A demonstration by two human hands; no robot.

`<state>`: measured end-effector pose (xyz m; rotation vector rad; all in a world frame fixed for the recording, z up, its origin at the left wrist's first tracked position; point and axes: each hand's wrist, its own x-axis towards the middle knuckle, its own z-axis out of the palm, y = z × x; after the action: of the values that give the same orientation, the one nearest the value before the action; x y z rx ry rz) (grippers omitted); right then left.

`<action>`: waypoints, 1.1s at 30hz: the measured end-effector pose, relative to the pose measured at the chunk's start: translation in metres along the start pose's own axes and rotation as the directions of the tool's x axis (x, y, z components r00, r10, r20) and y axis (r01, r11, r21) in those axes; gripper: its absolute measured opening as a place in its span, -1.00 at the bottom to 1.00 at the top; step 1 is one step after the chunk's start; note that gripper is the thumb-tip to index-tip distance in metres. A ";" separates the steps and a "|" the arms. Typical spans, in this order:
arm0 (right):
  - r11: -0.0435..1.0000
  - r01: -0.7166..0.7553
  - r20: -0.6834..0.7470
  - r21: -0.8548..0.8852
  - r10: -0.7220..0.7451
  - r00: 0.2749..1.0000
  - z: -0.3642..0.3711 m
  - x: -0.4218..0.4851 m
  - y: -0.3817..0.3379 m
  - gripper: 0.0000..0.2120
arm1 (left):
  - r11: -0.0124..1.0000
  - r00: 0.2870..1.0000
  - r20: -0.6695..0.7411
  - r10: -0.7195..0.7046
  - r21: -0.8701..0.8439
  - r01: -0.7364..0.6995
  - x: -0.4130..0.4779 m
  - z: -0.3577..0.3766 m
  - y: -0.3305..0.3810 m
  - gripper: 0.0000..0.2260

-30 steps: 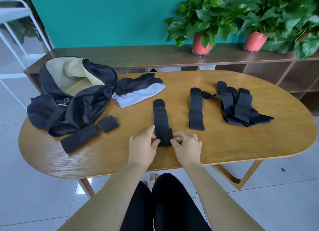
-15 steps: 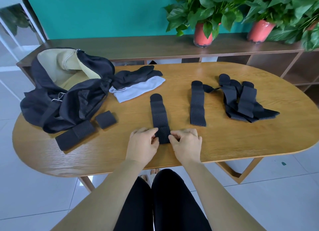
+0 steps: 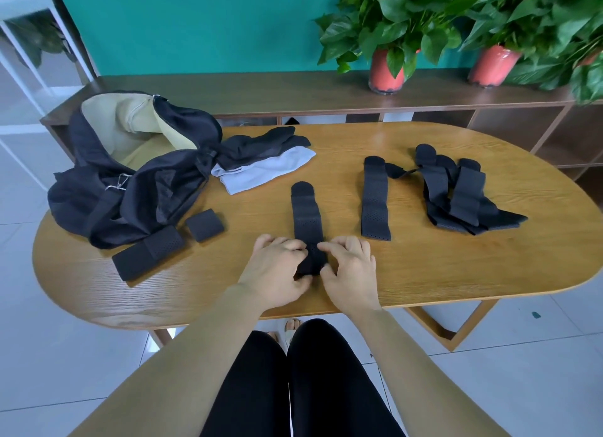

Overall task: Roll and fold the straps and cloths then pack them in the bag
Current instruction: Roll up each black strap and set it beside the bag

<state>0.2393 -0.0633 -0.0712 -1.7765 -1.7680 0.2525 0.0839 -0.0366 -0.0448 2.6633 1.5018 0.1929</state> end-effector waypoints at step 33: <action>0.955 -0.233 -0.090 0.182 0.252 0.964 0.004 0.000 -0.009 -0.82 | 0.856 0.906 -0.118 -0.407 -0.396 0.333 0.003 0.008 0.011 -0.74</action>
<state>0.2291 -0.0626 -0.0696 -1.8438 -1.4057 0.3851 0.0962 -0.0403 -0.0513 2.0654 1.7942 0.6569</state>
